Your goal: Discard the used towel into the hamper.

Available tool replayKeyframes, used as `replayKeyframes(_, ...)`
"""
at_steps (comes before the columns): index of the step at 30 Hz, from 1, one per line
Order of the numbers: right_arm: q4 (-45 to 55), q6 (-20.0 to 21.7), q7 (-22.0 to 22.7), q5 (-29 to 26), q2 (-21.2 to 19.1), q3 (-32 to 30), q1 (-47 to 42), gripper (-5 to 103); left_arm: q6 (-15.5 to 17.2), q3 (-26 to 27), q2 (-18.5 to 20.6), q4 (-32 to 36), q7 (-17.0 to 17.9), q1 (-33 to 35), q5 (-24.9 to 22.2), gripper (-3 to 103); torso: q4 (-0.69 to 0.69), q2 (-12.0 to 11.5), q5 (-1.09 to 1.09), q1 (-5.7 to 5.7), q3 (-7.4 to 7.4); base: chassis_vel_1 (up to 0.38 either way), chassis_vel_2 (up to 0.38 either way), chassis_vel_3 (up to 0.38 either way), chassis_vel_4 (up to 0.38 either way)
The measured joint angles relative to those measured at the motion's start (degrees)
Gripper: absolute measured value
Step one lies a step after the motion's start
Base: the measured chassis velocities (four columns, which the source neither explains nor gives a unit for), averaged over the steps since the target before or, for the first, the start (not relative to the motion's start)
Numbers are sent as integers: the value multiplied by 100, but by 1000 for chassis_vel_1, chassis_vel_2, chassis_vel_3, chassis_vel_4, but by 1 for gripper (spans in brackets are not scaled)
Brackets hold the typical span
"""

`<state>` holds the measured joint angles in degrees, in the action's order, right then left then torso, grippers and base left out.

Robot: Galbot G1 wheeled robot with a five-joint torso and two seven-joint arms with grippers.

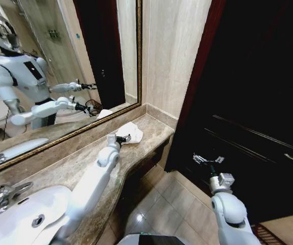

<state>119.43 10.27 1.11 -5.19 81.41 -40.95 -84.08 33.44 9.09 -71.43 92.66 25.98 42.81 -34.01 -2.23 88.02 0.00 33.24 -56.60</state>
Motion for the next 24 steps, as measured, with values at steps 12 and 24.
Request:
replayKeyframes(12, -134, -85, 98, -70, -126, -60, -114, 100, 24, -109, -247, -632, 102, -413, 66, 100, 0, 0, 0, 0, 1, 0, 0, 0, 0)
replayKeyframes(24, -217, -141, 163, -115, -107, -82, 1, 100, 50, -303, -291, -1005, 138, -622, 36, 103, 0, 0, 0, 0, 1, 0, 0, 0, 0)
